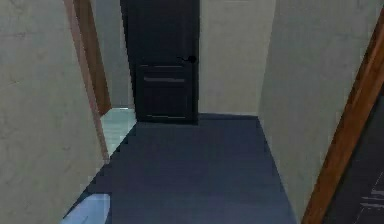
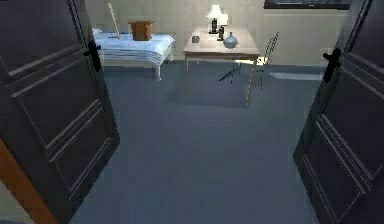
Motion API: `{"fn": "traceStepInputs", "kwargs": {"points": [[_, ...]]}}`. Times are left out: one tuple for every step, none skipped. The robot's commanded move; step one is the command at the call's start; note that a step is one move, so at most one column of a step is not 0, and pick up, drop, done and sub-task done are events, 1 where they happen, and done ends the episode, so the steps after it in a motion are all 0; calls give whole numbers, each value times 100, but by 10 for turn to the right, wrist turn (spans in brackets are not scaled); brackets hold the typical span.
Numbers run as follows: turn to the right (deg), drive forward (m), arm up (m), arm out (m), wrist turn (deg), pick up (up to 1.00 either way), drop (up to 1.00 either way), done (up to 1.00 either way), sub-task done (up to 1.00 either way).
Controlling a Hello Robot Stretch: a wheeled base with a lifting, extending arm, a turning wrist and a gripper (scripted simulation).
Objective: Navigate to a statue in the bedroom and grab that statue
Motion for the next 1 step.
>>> {"fn": "traceStepInputs", "kwargs": {"points": [[0, 100, 0, 0, 0, 0, 0, 0, 0]]}}
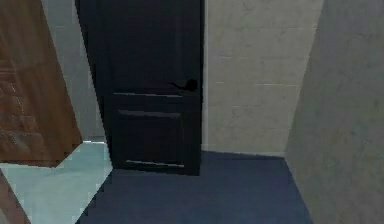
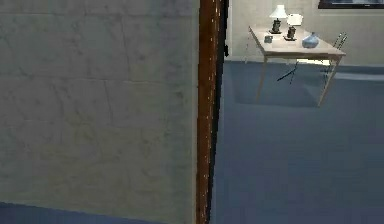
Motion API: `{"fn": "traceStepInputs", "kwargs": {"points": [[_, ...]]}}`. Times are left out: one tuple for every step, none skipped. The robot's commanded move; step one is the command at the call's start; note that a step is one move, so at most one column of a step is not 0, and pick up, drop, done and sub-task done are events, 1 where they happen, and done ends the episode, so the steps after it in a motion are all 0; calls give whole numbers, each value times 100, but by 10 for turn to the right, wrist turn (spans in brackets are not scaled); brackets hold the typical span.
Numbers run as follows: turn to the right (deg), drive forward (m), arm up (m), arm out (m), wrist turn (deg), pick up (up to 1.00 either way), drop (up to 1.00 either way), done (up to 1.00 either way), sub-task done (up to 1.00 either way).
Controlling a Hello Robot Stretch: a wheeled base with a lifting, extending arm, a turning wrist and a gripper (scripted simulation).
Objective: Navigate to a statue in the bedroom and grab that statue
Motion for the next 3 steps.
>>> {"fn": "traceStepInputs", "kwargs": {"points": [[-30, 0, 0, 0, 0, 0, 0, 0, 0], [0, 25, 0, 0, 0, 0, 0, 0, 0], [60, 0, 0, 0, 0, 0, 0, 0, 0]]}}
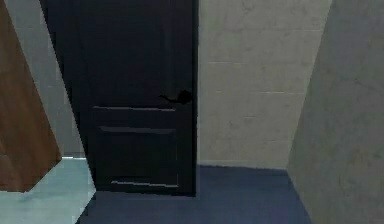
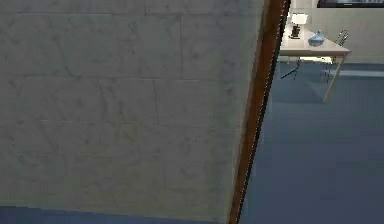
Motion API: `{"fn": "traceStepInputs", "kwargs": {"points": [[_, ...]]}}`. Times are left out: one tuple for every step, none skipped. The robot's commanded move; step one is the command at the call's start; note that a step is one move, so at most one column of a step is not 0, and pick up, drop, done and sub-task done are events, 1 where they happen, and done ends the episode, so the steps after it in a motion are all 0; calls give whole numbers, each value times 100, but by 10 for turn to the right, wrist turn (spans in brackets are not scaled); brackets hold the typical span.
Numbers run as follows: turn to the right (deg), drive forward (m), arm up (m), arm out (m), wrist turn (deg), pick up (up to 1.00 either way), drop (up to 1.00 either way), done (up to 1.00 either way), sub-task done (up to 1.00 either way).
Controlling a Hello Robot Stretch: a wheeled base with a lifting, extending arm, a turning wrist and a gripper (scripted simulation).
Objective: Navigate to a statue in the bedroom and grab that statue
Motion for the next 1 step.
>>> {"fn": "traceStepInputs", "kwargs": {"points": [[0, 30, 0, 0, 0, 0, 0, 0, 0]]}}
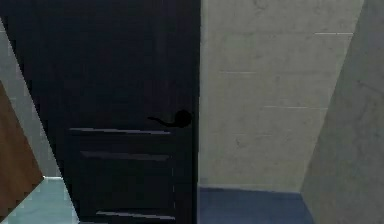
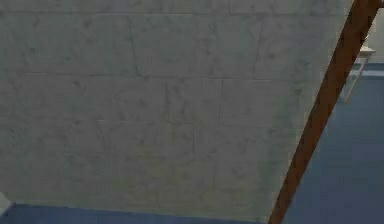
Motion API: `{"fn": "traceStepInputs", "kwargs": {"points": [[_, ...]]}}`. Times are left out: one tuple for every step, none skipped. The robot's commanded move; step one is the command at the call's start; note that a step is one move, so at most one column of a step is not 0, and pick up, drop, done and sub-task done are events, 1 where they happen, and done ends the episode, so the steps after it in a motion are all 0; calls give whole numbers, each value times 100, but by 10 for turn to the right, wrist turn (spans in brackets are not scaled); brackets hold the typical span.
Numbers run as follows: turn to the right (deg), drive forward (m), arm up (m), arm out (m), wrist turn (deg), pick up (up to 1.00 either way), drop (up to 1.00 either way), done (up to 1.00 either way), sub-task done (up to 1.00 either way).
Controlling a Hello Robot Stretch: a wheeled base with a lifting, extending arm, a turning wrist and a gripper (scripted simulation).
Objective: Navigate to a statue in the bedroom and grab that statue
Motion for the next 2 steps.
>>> {"fn": "traceStepInputs", "kwargs": {"points": [[-240, 0, 0, 0, 0, 0, 0, 0, 0], [0, 55, 0, 0, 0, 0, 0, 0, 0]]}}
